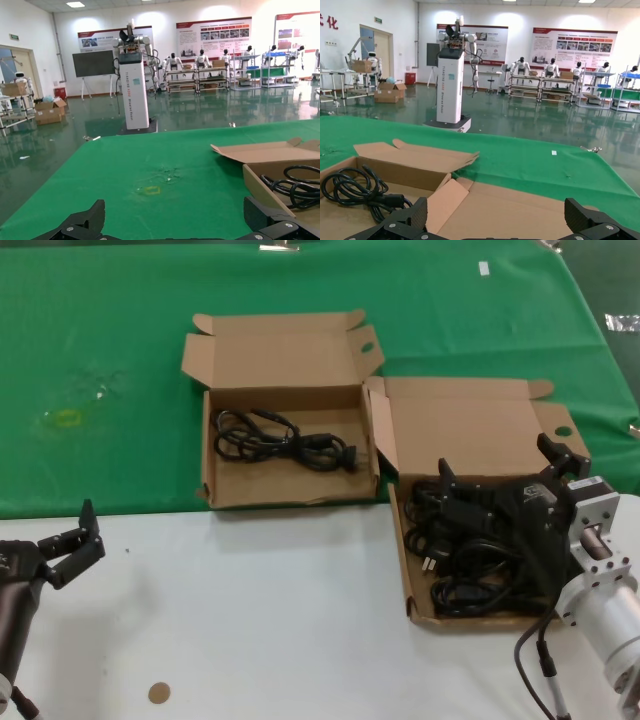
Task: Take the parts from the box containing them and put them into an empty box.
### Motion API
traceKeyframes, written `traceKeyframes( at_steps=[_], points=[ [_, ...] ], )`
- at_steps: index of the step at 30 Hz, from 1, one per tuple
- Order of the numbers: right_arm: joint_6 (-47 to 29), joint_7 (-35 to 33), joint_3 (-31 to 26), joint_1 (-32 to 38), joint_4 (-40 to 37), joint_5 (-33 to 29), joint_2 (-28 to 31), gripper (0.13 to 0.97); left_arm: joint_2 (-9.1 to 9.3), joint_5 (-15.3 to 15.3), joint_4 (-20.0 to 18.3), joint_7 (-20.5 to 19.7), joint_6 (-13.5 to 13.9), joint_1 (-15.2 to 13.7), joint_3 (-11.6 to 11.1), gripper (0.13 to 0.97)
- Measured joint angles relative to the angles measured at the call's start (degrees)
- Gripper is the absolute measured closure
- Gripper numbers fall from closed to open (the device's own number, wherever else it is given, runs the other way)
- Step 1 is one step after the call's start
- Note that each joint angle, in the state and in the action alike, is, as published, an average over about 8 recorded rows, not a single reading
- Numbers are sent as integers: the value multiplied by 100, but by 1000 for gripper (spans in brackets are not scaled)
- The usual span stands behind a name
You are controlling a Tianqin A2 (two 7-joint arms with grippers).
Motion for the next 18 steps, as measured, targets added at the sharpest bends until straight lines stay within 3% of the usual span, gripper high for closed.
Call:
traceKeyframes(
  at_steps=[18],
  points=[
    [0, 0, 0, 0, 0, 0, 0, 129, 0, 0, 0, 0, 0, 0, 0, 132]
  ],
)
